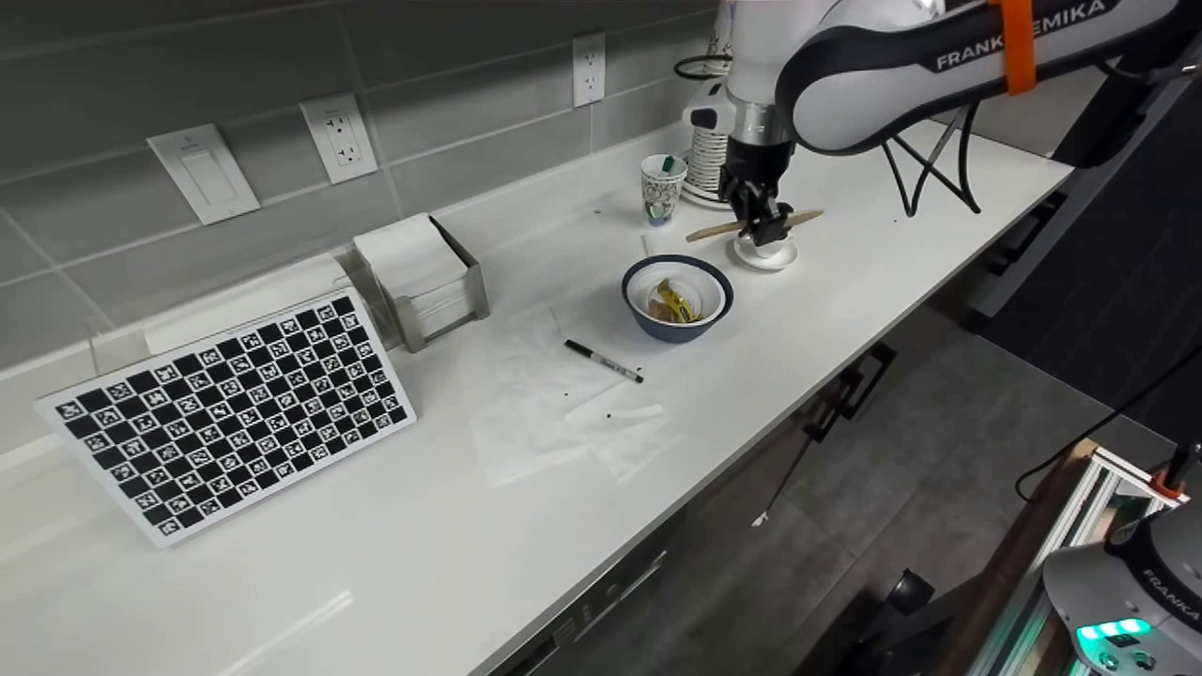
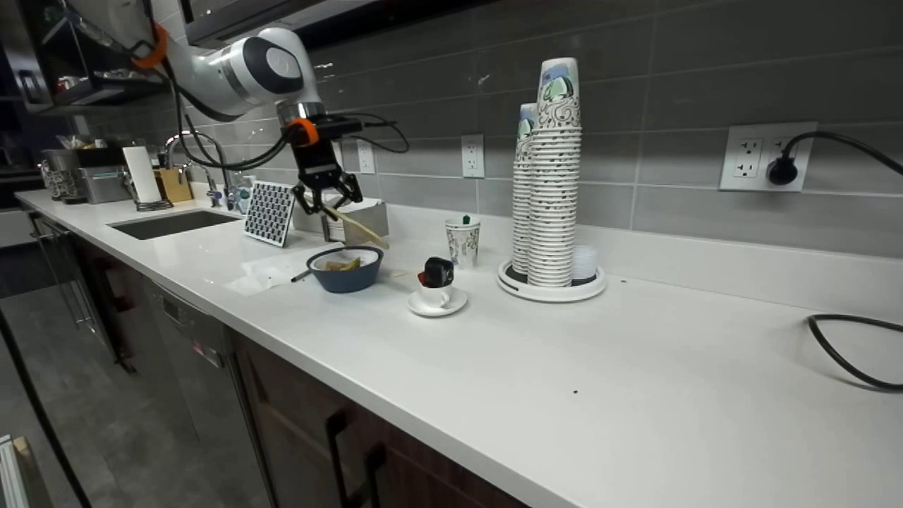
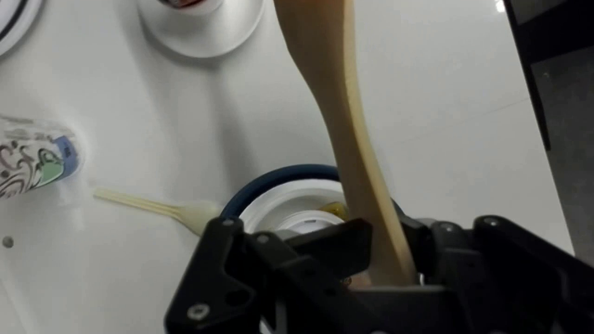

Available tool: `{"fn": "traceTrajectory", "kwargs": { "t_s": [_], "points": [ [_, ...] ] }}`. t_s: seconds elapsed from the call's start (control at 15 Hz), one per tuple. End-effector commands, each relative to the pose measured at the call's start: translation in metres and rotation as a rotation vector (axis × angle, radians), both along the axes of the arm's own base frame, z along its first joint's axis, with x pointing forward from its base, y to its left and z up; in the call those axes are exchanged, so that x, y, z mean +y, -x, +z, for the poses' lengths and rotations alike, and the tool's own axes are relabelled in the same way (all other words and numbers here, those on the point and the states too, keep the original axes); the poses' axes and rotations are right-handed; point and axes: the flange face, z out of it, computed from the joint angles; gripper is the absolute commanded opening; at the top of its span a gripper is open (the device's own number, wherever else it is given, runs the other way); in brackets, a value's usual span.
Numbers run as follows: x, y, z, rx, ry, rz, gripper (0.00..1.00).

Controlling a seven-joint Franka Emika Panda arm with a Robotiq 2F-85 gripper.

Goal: Pick up the wooden spoon and place it on top of the blue bowl

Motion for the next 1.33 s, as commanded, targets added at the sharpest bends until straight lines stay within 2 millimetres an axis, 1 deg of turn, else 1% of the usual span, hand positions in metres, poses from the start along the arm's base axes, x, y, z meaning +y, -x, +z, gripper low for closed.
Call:
{"fn": "traceTrajectory", "kwargs": {
  "t_s": [0.0, 0.13, 0.2, 0.33, 0.47, 0.67, 0.93, 1.07, 1.13, 1.2, 1.27],
  "points": [
    [0.052, -0.011, 0.011, -0.039, 0.159, 0.072, 0.00],
    [0.079, -0.009, 0.005, -0.034, 0.205, 0.115, 0.00],
    [0.091, -0.009, -0.002, -0.022, 0.215, 0.132, 0.00],
    [0.110, -0.012, -0.020, -0.006, 0.229, 0.148, 0.00],
    [0.123, -0.018, -0.040, 0.005, 0.217, 0.151, 0.00],
    [0.133, -0.037, -0.067, -0.006, 0.197, 0.154, 0.00],
    [0.132, -0.063, -0.088, -0.004, 0.229, 0.119, 0.00],
    [0.127, -0.073, -0.097, 0.000, 0.245, 0.097, 0.26],
    [0.118, -0.076, -0.100, 0.024, 0.252, 0.089, 0.32],
    [0.112, -0.075, -0.104, 0.055, 0.249, 0.088, 0.39],
    [0.102, -0.070, -0.107, 0.104, 0.220, 0.103, 0.46]
  ]
}}
